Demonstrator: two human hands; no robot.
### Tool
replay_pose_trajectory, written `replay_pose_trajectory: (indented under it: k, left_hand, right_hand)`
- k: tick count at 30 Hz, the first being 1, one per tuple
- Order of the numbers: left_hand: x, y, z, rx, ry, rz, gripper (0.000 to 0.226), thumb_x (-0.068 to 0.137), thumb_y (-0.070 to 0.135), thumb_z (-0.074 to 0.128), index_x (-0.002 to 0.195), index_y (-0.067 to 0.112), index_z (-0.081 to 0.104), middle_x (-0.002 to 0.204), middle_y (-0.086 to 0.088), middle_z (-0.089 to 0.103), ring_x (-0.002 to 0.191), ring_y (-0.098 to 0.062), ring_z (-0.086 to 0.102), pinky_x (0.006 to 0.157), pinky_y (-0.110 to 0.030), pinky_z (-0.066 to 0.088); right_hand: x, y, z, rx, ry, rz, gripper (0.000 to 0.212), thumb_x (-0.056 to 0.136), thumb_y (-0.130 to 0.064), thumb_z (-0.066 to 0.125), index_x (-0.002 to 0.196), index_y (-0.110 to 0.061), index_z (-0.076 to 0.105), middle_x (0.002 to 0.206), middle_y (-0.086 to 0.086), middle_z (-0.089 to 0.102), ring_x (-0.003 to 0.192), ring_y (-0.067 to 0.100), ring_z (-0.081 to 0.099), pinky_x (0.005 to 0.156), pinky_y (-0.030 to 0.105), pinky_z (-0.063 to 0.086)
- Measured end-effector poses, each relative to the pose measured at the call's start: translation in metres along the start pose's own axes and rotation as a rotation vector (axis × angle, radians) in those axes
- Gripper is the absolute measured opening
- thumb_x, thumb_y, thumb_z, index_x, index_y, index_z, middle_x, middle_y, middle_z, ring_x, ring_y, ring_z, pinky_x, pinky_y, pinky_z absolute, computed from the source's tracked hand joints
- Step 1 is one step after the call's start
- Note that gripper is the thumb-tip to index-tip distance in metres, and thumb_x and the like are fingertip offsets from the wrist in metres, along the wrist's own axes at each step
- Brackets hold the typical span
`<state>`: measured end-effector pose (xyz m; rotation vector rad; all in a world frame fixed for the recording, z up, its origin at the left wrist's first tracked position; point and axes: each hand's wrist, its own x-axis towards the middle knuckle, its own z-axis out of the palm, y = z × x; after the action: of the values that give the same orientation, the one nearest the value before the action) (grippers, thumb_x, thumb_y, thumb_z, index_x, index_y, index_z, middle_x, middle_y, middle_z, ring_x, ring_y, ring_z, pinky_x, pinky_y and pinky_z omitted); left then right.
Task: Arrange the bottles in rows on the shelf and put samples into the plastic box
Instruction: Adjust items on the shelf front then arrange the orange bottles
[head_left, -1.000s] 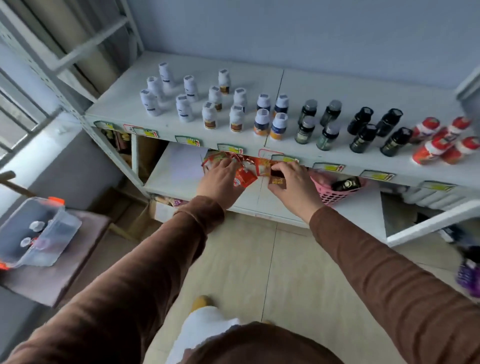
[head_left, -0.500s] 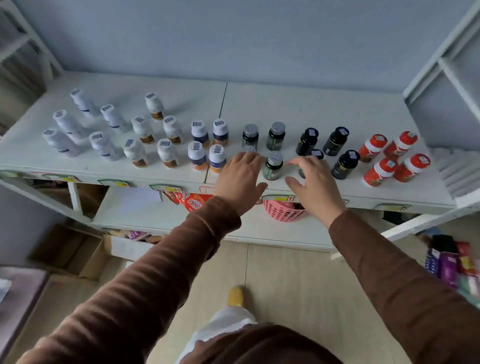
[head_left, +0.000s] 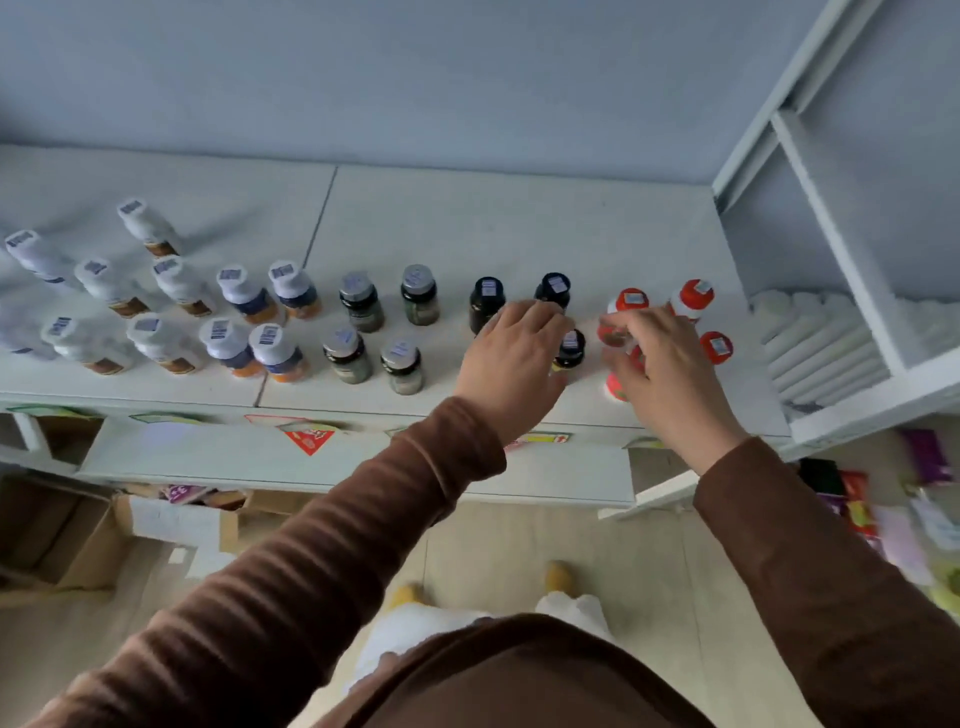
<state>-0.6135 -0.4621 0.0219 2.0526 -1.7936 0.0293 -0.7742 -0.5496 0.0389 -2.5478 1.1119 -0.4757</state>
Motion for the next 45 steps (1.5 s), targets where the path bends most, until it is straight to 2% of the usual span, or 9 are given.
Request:
replay_pose_trajectory:
  k: [9,16,21,25,28,33,38,41,45]
  left_hand:
    - [0.057,0.097,0.055,0.013,-0.036,-0.08,0.046,0.083,0.035,0.064,0.126,0.018,0.056,0.129,-0.001,0.057,0.123,-0.025,0.047,0.104,-0.036,0.04]
    - [0.08,0.114,0.085,0.085,-0.133,-0.105,0.054,0.083,0.036,0.064,0.132,0.02,0.051,0.133,0.0,0.053,0.126,-0.023,0.043,0.107,-0.034,0.032]
    - [0.089,0.109,0.095,-0.005,-0.157,-0.135,0.055,0.082,0.042,0.067,0.13,0.021,0.053,0.129,-0.001,0.056,0.125,-0.023,0.044,0.103,-0.036,0.037]
    - [0.096,0.11,0.085,-0.276,-0.005,-0.11,0.049,0.083,0.045,0.068,0.124,0.022,0.056,0.114,0.003,0.062,0.11,-0.015,0.049,0.091,-0.024,0.037]
    - [0.103,0.115,0.069,-0.722,-0.011,-0.217,0.046,0.086,0.037,0.069,0.127,0.021,0.053,0.115,0.004,0.064,0.105,-0.01,0.058,0.089,-0.022,0.046]
    - [0.11,0.11,0.052,-1.515,-0.173,-0.417,0.038,0.098,0.034,0.049,0.123,0.006,0.054,0.1,-0.014,0.059,0.078,-0.021,0.061,0.073,-0.035,0.054]
    - [0.107,0.099,0.047,-1.719,-0.452,-0.601,0.058,0.097,0.058,0.035,0.109,0.004,0.054,0.083,-0.013,0.059,0.054,-0.017,0.055,0.048,-0.023,0.045]
    - [0.107,0.096,0.049,-1.636,-0.411,-0.58,0.058,0.097,0.055,0.038,0.115,0.002,0.055,0.091,-0.017,0.062,0.069,-0.022,0.059,0.059,-0.028,0.051]
    - [0.112,0.097,0.054,-1.332,-0.332,-0.329,0.038,0.101,0.035,0.043,0.128,0.01,0.055,0.119,-0.022,0.062,0.103,-0.028,0.06,0.094,-0.045,0.049]
  right_hand:
    - [0.015,0.133,-0.044,-0.201,-0.17,-0.058,0.042,0.087,-0.009,0.061,0.127,-0.016,0.054,0.126,0.013,0.053,0.111,0.037,0.046,0.093,0.046,0.044]
    - [0.032,0.163,-0.027,-0.273,-0.338,-0.145,0.051,0.083,-0.007,0.066,0.131,-0.021,0.053,0.128,0.01,0.052,0.107,0.033,0.051,0.089,0.048,0.05]
    - [0.042,0.17,-0.036,-0.212,-0.292,-0.16,0.044,0.086,-0.007,0.062,0.126,-0.02,0.055,0.118,0.01,0.055,0.103,0.033,0.052,0.084,0.042,0.049]
    - [0.058,0.158,-0.072,0.012,-0.181,-0.096,0.031,0.093,-0.03,0.06,0.122,-0.022,0.056,0.114,0.008,0.057,0.102,0.026,0.056,0.081,0.031,0.042]
    - [0.068,0.144,-0.092,0.207,-0.131,0.028,0.03,0.091,-0.047,0.056,0.109,-0.024,0.06,0.106,0.0,0.063,0.095,0.02,0.061,0.08,0.032,0.047]
    - [0.078,0.124,-0.097,0.433,-0.111,0.19,0.054,0.08,-0.071,0.052,0.085,-0.018,0.059,0.072,-0.002,0.064,0.065,0.02,0.06,0.062,0.036,0.048]
    - [0.078,0.112,-0.094,0.486,-0.158,0.179,0.061,0.078,-0.077,0.05,0.085,-0.017,0.059,0.075,0.0,0.064,0.071,0.022,0.062,0.065,0.038,0.05]
    - [0.077,0.112,-0.094,0.409,-0.151,0.15,0.057,0.082,-0.074,0.048,0.088,-0.019,0.058,0.083,-0.003,0.065,0.077,0.017,0.062,0.067,0.03,0.049]
    - [0.073,0.122,-0.102,0.197,-0.191,0.045,0.042,0.089,-0.064,0.048,0.092,-0.022,0.053,0.078,-0.009,0.058,0.071,0.008,0.054,0.056,0.022,0.036]
